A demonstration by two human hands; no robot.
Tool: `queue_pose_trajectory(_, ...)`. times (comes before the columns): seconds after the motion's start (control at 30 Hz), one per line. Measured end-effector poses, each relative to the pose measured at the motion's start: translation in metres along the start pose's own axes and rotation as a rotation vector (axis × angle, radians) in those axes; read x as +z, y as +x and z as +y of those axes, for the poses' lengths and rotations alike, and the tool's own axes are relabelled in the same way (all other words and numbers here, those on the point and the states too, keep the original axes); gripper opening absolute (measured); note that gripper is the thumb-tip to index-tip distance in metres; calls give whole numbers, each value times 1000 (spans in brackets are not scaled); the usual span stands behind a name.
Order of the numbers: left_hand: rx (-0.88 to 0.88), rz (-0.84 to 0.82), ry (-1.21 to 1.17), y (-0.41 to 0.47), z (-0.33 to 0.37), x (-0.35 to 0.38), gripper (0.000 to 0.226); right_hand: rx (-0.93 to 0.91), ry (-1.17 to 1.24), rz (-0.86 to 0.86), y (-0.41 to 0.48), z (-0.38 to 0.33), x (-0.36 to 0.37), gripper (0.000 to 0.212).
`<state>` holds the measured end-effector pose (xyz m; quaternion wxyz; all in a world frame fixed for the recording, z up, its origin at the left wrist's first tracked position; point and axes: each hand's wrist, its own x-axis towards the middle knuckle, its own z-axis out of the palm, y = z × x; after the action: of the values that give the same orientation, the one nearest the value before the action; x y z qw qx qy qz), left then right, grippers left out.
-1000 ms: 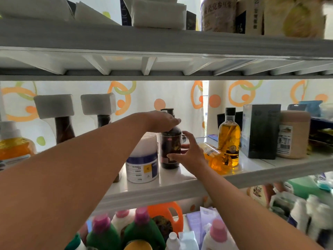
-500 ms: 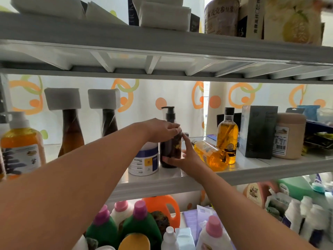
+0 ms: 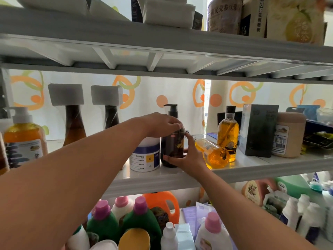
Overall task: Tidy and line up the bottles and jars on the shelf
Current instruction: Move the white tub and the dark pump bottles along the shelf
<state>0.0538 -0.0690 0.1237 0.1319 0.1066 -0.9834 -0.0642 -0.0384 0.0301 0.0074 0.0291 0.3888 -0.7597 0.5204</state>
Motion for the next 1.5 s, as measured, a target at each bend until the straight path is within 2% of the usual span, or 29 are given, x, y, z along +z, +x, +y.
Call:
queue_pose_trajectory(0.07, -20, 63, 126, -3, 6, 3, 43, -6, -23, -17, -1, -1, -1, 102)
queue_pose_trajectory(0.17, 39, 436, 532, -10, 24, 9, 52, 18, -9, -65, -6, -3, -8, 100)
queue_pose_trajectory(0.23, 137, 612, 574, -17, 44, 14, 54, -4, 15, -2, -9, -5, -16, 78)
queue_pose_trajectory(0.3, 181, 666, 451, -16, 60, 25, 51, -104, 11, 238, -11, -8, -28, 29)
queue_pose_trajectory(0.33, 168, 669, 343, -15, 67, 30, 50, -143, 15, 380, -12, -9, -37, 14)
queue_pose_trajectory(0.43, 75, 630, -15, -8, 81, 52, 38, -157, 24, 713, -8, -1, -70, 15)
queue_pose_trajectory(0.5, 55, 539, -190, -1, 88, 72, 34, -76, -26, 791, -4, 14, -91, 22)
queue_pose_trajectory(0.57, -3, 400, -268, 7, 94, 93, 47, 69, -106, 721, 0, 33, -108, 43)
queue_pose_trajectory(0.63, -96, 266, -349, 16, 96, 112, 66, 197, -172, 553, 0, 49, -116, 64)
queue_pose_trajectory(0.73, -198, 143, -461, 27, 94, 126, 80, 301, -194, 306, 2, 66, -120, 88)
queue_pose_trajectory(0.8, -201, 95, -458, 33, 91, 130, 82, 325, -175, 233, 7, 71, -121, 96)
queue_pose_trajectory(0.9, -174, 83, -435, 38, 91, 135, 79, 307, -198, 186, 16, 76, -119, 95)
queue_pose_trajectory(1.03, -142, 169, -410, 40, 89, 143, 67, 213, -212, 181, 19, 79, -116, 66)
queue_pose_trajectory(1.1, -130, 195, -397, 41, 88, 145, 65, 176, -196, 210, 18, 80, -116, 59)
queue_pose_trajectory(1.33, -133, 225, -430, 51, 101, 148, 64, 197, -230, 327, 12, 96, -138, 69)
queue_pose_trajectory(1.5, -135, 215, -436, 58, 113, 151, 65, 245, -222, 337, 11, 104, -156, 71)
